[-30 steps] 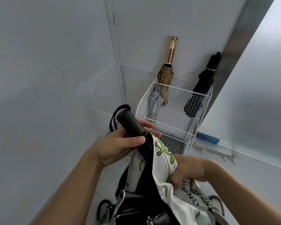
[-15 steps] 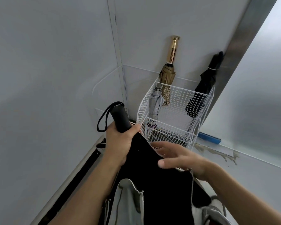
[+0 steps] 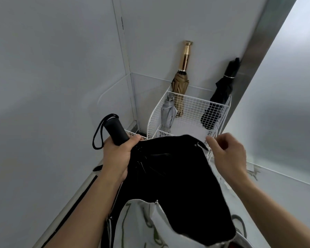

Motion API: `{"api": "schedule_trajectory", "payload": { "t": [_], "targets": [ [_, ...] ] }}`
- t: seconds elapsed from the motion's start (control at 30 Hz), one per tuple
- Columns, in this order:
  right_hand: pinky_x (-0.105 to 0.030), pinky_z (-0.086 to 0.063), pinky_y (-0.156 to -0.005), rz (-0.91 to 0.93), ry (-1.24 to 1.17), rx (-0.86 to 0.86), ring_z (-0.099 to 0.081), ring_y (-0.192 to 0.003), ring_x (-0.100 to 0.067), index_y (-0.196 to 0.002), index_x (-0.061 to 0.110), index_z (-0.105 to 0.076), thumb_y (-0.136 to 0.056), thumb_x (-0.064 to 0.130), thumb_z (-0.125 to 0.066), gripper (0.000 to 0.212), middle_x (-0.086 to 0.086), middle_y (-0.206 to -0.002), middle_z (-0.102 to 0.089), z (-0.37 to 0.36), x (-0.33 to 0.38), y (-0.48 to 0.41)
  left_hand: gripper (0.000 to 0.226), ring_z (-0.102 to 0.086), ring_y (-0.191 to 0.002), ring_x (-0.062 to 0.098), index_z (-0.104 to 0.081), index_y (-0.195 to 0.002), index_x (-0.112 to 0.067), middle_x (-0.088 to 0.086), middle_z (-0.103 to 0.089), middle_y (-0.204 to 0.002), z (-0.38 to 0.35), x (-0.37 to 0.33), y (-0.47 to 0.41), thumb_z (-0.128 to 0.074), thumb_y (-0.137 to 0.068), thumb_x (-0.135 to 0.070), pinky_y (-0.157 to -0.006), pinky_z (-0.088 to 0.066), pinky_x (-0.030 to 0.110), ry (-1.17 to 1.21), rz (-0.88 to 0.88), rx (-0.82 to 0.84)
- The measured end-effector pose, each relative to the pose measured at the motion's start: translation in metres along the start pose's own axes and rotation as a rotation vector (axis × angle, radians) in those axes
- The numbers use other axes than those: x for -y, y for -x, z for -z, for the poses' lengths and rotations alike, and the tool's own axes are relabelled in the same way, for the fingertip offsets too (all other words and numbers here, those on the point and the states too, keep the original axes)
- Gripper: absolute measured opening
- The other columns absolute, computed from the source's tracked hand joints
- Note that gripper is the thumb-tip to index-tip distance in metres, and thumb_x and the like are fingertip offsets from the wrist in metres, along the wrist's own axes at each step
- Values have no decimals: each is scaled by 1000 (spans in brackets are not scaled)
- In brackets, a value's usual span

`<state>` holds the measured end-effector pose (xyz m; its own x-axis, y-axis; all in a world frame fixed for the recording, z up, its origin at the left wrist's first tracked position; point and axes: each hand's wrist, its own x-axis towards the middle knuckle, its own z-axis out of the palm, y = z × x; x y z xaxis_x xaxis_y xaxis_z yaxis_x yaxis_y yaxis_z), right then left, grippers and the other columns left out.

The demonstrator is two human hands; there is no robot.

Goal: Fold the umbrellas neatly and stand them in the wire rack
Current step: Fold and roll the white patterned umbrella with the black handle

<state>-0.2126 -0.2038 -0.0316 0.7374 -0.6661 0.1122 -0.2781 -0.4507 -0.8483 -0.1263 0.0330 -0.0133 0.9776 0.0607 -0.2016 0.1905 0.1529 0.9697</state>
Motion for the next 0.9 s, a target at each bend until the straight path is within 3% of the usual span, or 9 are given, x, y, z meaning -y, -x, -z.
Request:
{"api": "schedule_trajectory", "payload": {
  "t": [0.17, 0.27, 0.4, 0.47, 0.6, 0.67, 0.73, 0.8, 0.9],
  "targets": [
    [-25, -34, -51, -186, -406, 463, -43, -57, -16, -87, -4, -66, -97, 26, -59, 33, -9, -65, -50, -20, 3, 16, 39, -71, -83, 31, -65, -51, -21, 22, -72, -90, -5, -3, 3, -73, -80, 2, -84, -58, 47, 138, 31, 27],
    [-31, -27, -54, -202, -593, 605, -39, -56, -15, -83, 6, -68, -85, 34, -64, 28, -7, -66, -48, -30, 8, 26, 38, -71, -85, 28, -65, -50, -21, 18, -73, -91, -11, 0, 5, -74, -80, 0, -87, -57, 46, 176, 64, 73],
    [-25, -40, -58, -60, -563, 582, -54, -64, -17, -89, 15, -76, -94, 24, -60, 19, -9, -76, -65, -37, 15, 37, 23, -71, -87, 30, -68, -60, -16, 21, -73, -94, -17, 5, 8, -77, -78, -6, -85, -57, 43, 161, 76, 95],
    [-25, -44, -65, 7, -503, 557, -61, -69, -14, -90, 21, -77, -94, 17, -64, 14, -1, -79, -72, -42, 13, 40, 9, -71, -84, 29, -71, -77, -4, 19, -73, -91, -20, 5, 11, -78, -76, -9, -83, -57, 41, 160, 85, 93],
    [-29, -53, -79, 112, -212, 473, -68, -81, -7, -84, 27, -79, -87, 17, -74, 12, 14, -80, -75, -53, 1, 44, 49, -68, -81, 29, -67, -100, 12, 24, -69, -92, -23, 6, 16, -82, -65, -20, -79, -57, 39, 174, 96, 116],
    [-29, -53, -79, 112, -147, 466, -68, -79, -6, -82, 28, -79, -86, 18, -75, 12, 16, -78, -74, -57, -1, 45, 48, -67, -80, 28, -68, -96, 10, 30, -67, -95, -25, 6, 20, -83, -63, -20, -75, -57, 37, 146, 84, 135],
    [-26, -52, -74, 86, -136, 492, -67, -75, -6, -82, 27, -79, -87, 17, -73, 12, 13, -76, -74, -57, 0, 45, 20, -67, -85, 31, -69, -76, -1, 34, -67, -101, -28, 4, 23, -82, -67, -13, -79, -58, 40, 120, 80, 151],
    [-23, -50, -70, 59, -131, 531, -67, -72, -6, -82, 24, -80, -88, 16, -72, 13, 10, -74, -74, -57, 2, 46, 19, -67, -87, 33, -65, -63, -10, 33, -67, -99, -27, 6, 21, -79, -74, -3, -81, -56, 41, 71, 62, 149],
    [-30, -48, -68, -14, -202, 594, -64, -67, -14, -83, 21, -79, -89, 28, -71, 12, 2, -72, -73, -55, 8, 45, 14, -70, -78, 24, -64, -71, -4, 22, -73, -83, -25, 9, 18, -75, -79, 0, -73, -55, 34, -33, -12, 134]
  ]
}}
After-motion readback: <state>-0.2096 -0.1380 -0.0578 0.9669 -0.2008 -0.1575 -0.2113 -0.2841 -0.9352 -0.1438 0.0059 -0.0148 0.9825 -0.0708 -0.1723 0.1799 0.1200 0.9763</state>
